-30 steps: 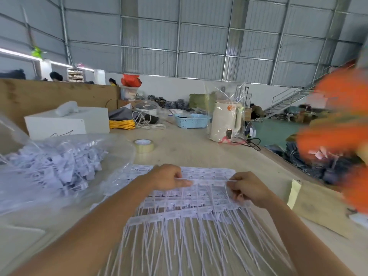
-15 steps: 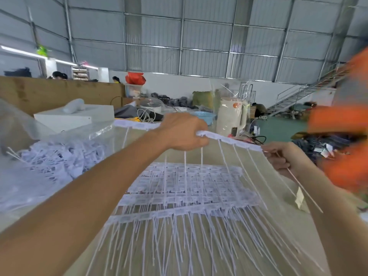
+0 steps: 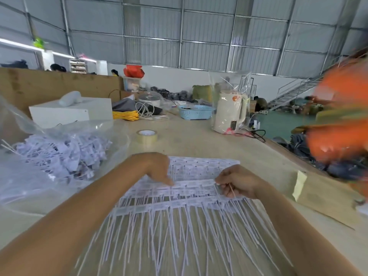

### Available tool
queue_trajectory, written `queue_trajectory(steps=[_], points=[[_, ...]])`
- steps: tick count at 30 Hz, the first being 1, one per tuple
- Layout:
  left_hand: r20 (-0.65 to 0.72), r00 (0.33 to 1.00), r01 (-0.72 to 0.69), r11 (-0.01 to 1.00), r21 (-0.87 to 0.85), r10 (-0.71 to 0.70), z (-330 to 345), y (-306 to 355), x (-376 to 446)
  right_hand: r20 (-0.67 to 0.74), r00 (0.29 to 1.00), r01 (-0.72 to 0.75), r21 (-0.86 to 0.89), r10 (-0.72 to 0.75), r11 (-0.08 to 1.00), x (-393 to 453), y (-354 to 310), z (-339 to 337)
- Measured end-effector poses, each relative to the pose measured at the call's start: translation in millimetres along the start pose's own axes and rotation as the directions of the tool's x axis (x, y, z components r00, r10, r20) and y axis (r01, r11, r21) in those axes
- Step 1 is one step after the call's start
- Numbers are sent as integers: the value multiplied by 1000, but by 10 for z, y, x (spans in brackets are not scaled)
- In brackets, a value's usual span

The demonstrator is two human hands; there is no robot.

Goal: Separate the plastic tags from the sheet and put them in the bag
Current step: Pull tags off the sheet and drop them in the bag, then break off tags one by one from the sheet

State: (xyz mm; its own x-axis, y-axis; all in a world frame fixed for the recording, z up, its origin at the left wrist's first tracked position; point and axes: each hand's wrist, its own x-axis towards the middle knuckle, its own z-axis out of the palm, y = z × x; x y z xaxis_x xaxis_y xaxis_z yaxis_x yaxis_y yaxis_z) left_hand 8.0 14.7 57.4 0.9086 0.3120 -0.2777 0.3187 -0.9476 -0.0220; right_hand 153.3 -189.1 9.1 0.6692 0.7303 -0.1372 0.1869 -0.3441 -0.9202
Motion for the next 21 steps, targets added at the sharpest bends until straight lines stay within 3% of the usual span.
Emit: queue_trajectory(steps=[2,4,7,9,14,21], points=[[-207,971,-167,959,-229,120,81,292,93,-34,998,61,28,-61,998,-7,0,13],[-280,947,-254,896,-363,155,209,589,205,-55,991,120,22,-119,993,-31,13,25],[-295,945,-266,863,-429,144,372,802,382,-104,980,170,-29,-172,985,-65,58,39],[-322,939,-291,775,-562,119,415,819,439,-116,977,177,-39,-180,983,-82,78,49],[-357,932,-303,672,-676,62,451,801,435,-19,982,185,-75,-187,980,-151,47,84],[-298,954,-269,477,-837,16,329,779,318,-106,910,389,-113,-401,914,-158,22,129]])
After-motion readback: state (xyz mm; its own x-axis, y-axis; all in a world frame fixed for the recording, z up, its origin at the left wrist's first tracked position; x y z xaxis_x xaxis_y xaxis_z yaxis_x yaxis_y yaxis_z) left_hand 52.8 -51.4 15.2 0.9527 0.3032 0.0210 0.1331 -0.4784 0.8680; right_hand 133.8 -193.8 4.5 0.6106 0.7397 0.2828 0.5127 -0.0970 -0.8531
